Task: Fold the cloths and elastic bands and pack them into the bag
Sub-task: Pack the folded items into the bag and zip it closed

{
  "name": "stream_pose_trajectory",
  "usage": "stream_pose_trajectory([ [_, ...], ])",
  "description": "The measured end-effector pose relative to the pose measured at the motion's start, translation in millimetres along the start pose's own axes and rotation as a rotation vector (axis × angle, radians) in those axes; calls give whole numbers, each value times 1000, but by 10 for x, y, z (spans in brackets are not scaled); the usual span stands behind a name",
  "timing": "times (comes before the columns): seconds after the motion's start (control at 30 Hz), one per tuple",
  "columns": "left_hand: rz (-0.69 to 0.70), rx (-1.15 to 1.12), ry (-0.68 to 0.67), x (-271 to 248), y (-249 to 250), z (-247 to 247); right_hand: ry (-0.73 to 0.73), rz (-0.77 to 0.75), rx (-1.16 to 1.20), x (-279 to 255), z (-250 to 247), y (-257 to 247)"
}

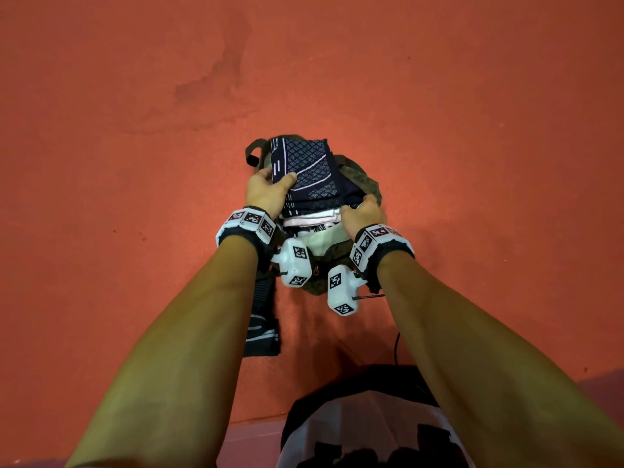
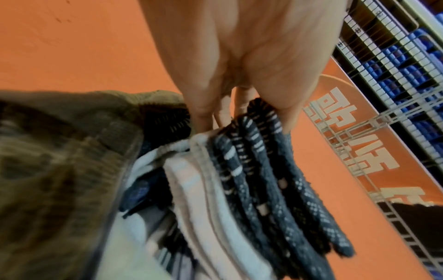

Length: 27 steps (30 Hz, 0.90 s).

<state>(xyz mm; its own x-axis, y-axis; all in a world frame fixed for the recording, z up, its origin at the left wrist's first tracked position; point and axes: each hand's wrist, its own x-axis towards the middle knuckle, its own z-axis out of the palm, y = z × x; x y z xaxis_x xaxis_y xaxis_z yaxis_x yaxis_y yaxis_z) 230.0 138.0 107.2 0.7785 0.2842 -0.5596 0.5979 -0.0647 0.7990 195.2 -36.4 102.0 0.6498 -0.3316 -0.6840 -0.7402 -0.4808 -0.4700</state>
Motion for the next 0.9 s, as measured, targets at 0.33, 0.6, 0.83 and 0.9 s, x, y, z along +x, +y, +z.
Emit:
stream_pose_trajectory([
  [0.33, 8, 191, -27, -36, -204, -71, 96, -3, -81, -86, -58, 151],
  [0.6, -20, 206, -74, -156, -288, -181, -154, -33, -126, -228, 21, 175],
  [0.83, -12, 279, -58, -229, -376, -215, -190, -19, -107, -354, 20, 160],
  [0.9, 0, 316, -38, -275, -403, -240, -194, -13, -102, -390, -12, 149],
])
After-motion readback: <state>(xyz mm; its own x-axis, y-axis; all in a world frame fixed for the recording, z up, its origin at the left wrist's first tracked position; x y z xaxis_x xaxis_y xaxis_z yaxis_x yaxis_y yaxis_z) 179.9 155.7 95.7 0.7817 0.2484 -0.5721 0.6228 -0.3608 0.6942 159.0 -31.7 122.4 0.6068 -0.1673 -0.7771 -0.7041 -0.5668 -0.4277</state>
